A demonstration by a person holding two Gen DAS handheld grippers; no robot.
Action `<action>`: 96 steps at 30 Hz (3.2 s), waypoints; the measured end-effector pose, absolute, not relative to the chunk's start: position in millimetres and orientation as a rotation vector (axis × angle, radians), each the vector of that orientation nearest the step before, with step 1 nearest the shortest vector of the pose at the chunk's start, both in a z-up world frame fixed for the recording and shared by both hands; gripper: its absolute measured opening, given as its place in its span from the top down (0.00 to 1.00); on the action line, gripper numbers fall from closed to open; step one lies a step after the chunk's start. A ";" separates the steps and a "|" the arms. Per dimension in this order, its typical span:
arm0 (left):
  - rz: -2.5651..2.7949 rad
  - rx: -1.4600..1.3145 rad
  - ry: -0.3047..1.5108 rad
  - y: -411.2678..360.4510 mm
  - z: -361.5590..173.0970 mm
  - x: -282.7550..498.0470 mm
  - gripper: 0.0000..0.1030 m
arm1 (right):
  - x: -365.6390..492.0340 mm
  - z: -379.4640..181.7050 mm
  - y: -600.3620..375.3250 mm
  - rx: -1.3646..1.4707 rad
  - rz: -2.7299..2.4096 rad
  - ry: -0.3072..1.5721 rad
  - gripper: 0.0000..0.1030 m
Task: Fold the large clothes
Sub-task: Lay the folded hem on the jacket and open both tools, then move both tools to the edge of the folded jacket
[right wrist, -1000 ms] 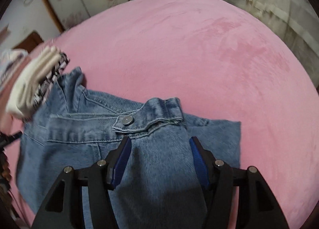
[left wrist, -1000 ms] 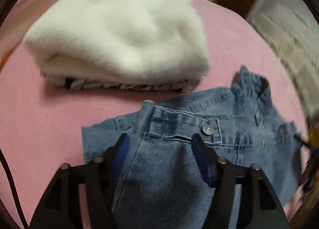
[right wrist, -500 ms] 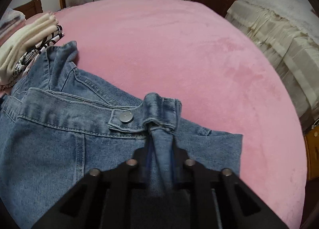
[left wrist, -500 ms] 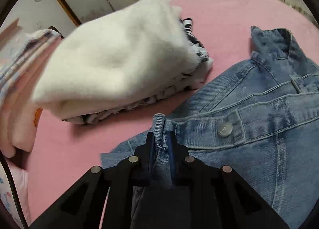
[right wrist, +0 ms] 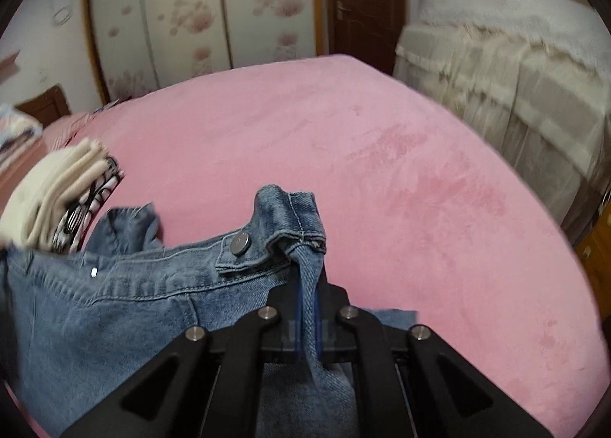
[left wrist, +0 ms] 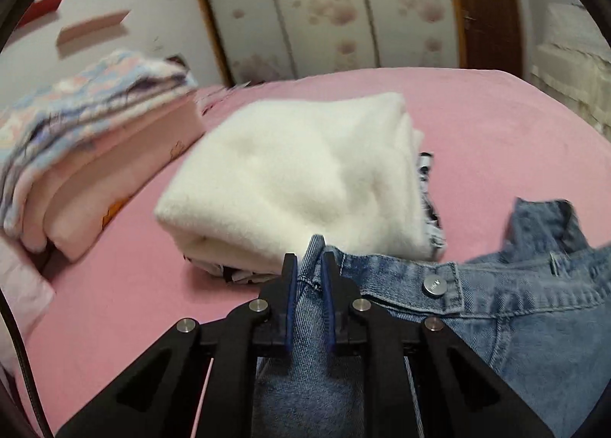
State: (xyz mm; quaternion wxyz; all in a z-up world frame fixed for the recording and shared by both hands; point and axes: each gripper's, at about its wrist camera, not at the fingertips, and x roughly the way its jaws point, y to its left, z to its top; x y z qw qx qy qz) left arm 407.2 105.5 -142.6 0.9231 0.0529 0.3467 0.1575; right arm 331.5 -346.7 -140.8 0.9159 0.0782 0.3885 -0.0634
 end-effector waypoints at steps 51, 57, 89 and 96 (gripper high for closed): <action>-0.014 0.092 0.968 37.0 -193.5 413.1 0.37 | 332.6 -179.0 -333.2 0.077 -0.155 0.951 0.97; -0.014 0.064 1.000 46.8 -149.5 387.6 0.37 | 303.5 -142.5 -316.8 0.153 -0.073 0.942 0.97; -0.048 -0.084 0.911 72.6 11.9 173.8 0.27 | 123.5 6.2 -188.2 0.116 0.165 0.777 0.51; -0.042 -0.204 0.929 85.6 -16.7 158.0 0.26 | 113.3 -20.2 -172.3 0.107 0.167 0.788 0.51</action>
